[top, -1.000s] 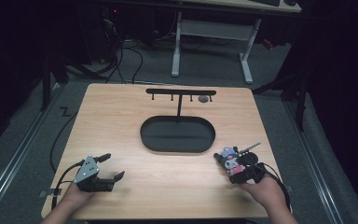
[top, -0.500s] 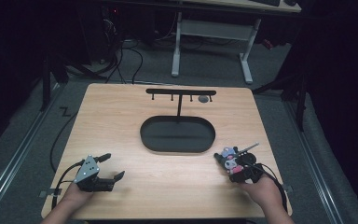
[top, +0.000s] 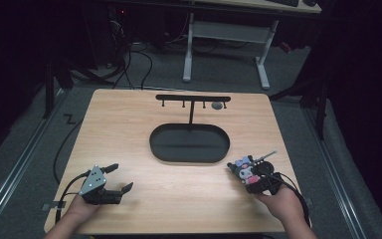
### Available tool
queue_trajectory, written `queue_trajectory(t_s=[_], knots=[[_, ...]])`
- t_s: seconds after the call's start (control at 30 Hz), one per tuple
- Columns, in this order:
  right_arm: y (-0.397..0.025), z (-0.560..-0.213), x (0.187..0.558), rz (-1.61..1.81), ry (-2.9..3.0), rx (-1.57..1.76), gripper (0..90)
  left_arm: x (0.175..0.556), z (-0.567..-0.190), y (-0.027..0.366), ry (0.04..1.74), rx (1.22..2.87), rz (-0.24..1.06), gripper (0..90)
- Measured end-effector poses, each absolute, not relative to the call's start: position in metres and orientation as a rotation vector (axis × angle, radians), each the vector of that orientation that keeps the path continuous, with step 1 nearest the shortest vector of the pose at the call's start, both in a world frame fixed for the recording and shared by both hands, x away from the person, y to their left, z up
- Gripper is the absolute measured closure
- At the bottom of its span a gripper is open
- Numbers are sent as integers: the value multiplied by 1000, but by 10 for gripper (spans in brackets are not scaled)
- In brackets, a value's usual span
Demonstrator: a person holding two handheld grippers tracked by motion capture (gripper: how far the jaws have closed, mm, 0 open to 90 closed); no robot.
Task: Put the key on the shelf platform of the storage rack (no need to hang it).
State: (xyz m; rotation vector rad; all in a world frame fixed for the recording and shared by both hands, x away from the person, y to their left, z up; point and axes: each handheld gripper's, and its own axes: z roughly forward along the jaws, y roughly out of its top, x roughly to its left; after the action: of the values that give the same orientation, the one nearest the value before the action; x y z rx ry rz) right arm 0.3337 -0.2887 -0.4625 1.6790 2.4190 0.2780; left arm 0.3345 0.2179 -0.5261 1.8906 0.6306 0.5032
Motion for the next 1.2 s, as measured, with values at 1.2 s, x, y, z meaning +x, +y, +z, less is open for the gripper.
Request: queue_trajectory(t_s=[1.2], knots=[[-245,-411,364,380,2441,1573,480,336,-526,218,633,1896,494,154]])
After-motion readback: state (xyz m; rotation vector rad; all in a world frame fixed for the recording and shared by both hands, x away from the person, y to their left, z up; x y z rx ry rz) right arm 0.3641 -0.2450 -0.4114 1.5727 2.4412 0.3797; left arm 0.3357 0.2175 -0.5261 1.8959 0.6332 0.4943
